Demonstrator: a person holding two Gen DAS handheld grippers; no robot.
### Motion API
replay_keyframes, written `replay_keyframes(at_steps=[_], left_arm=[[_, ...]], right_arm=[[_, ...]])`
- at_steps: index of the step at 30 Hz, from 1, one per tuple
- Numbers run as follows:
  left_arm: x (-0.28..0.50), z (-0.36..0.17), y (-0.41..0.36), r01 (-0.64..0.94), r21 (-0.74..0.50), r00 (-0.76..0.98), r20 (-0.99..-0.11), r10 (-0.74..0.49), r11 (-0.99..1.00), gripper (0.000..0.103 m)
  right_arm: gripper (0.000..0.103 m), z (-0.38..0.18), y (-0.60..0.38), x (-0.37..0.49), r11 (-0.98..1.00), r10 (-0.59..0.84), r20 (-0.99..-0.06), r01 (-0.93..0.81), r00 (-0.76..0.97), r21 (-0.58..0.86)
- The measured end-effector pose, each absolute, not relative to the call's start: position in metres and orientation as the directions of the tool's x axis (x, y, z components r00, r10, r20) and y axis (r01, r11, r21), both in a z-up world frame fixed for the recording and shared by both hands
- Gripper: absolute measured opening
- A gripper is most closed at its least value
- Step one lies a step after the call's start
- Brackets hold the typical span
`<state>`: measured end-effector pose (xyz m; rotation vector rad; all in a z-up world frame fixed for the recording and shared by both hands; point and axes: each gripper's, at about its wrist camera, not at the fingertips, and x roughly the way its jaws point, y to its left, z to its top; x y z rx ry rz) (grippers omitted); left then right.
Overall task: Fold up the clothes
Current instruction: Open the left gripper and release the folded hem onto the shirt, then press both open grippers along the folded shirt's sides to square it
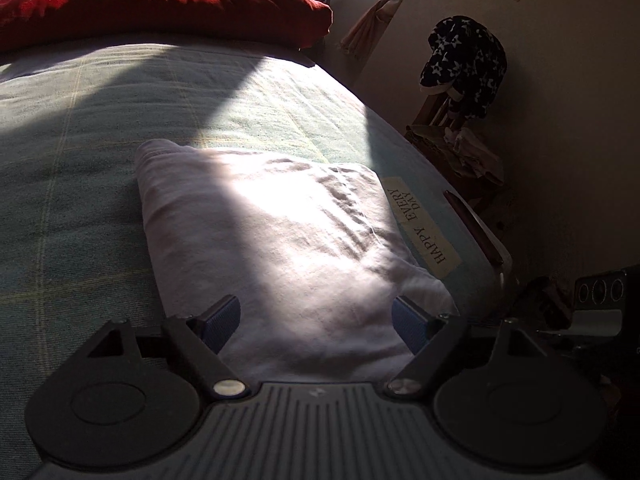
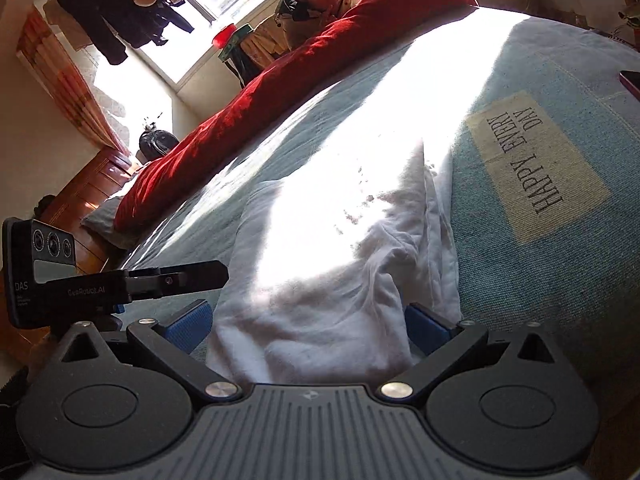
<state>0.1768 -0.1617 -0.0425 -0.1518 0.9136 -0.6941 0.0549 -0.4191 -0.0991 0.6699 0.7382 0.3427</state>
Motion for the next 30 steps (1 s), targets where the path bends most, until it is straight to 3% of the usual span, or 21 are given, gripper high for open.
replay_keyframes(at_steps=[8, 10, 14, 17, 25, 30], left_arm=[[0.163, -0.044, -0.160, 0.508, -0.426, 0.385, -0.665, -0.640, 0.749, 0.083], [0.161, -0.046, -0.164, 0.536, -0.417, 0.369, -0.666, -0.648, 0.734, 0.089], [0.164, -0.068, -0.170, 0.517, -0.459, 0.296, -0.695, -0.655, 0.722, 0.092], [0.164, -0.071, -0.160, 0.474, -0.520, 0.308, -0.658, -0.687, 0.711, 0.092], [0.172, -0.042, -0.106, 0.352, -0.504, 0.497, -0.613, -0.614, 0.789, 0.092], [0.182, -0.044, -0.100, 0.353, -0.529, 0.505, -0.586, -0.633, 0.772, 0.092]], right_arm=[[0.103, -0.105, -0.424, 0.028, 0.767, 0.491, -0.524, -0.060, 0.696, 0.639], [0.103, -0.091, -0.426, 0.026, 0.797, 0.443, -0.528, -0.049, 0.725, 0.603], [0.103, -0.065, -0.426, 0.035, 0.820, 0.419, -0.481, -0.094, 0.770, 0.564], [0.103, -0.054, -0.420, 0.049, 0.816, 0.447, -0.453, -0.145, 0.771, 0.559], [0.103, -0.068, -0.391, 0.099, 0.814, 0.511, -0.497, -0.210, 0.702, 0.541], [0.103, -0.095, -0.381, 0.110, 0.900, 0.362, -0.606, -0.097, 0.708, 0.425]])
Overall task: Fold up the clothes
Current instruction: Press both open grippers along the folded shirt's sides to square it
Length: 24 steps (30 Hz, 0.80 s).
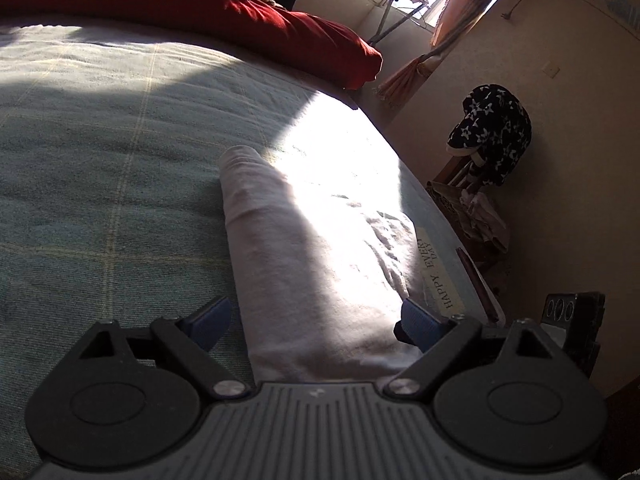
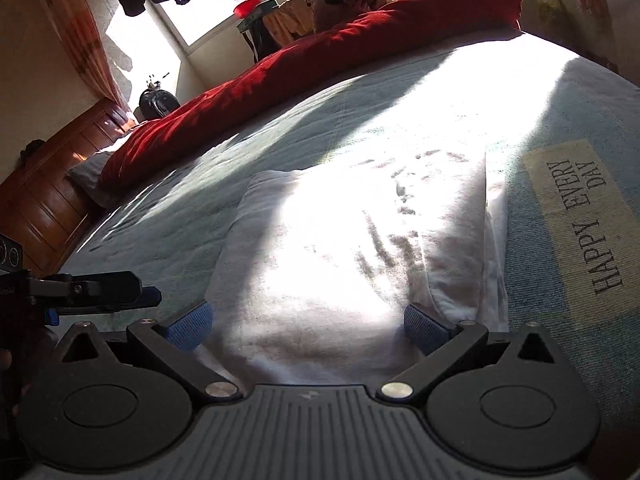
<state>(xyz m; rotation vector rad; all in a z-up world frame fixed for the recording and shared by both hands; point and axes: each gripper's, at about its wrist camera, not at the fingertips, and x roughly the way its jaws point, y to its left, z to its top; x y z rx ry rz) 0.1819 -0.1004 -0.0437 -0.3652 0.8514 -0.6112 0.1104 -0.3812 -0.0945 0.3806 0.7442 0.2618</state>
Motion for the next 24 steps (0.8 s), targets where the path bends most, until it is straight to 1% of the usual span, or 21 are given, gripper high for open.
replay_keyframes(at_steps=[3, 7, 12, 15, 18, 21, 24], left_arm=[[0.197, -0.042, -0.110, 0.396, -0.529, 0.496, -0.565, -0.660, 0.750, 0.092], [0.232, -0.047, -0.132, 0.459, -0.514, 0.495, -0.530, -0.689, 0.725, 0.092], [0.281, -0.071, -0.154, 0.461, -0.498, 0.466, -0.568, -0.678, 0.734, 0.092], [0.295, -0.077, -0.163, 0.469, -0.466, 0.470, -0.587, -0.659, 0.750, 0.092], [0.298, -0.074, -0.169, 0.474, -0.446, 0.478, -0.594, -0.648, 0.759, 0.092], [0.286, -0.064, -0.162, 0.478, -0.432, 0.505, -0.577, -0.642, 0.765, 0.092], [0.273, -0.055, -0.147, 0.446, -0.418, 0.546, -0.573, -0.611, 0.791, 0.092]], right_arm=[[0.103, -0.104, -0.391, 0.101, 0.882, 0.388, -0.567, -0.113, 0.727, 0.458], [0.103, -0.104, -0.396, 0.099, 0.876, 0.407, -0.558, -0.135, 0.723, 0.464], [0.103, -0.106, -0.397, 0.097, 0.867, 0.427, -0.543, -0.157, 0.723, 0.473], [0.103, -0.106, -0.397, 0.095, 0.867, 0.434, -0.540, -0.172, 0.721, 0.467], [0.103, -0.107, -0.398, 0.094, 0.864, 0.439, -0.526, -0.182, 0.728, 0.469], [0.103, -0.099, -0.398, 0.094, 0.861, 0.434, -0.522, -0.169, 0.735, 0.479], [0.103, -0.082, -0.394, 0.104, 0.883, 0.416, -0.513, -0.197, 0.751, 0.427]])
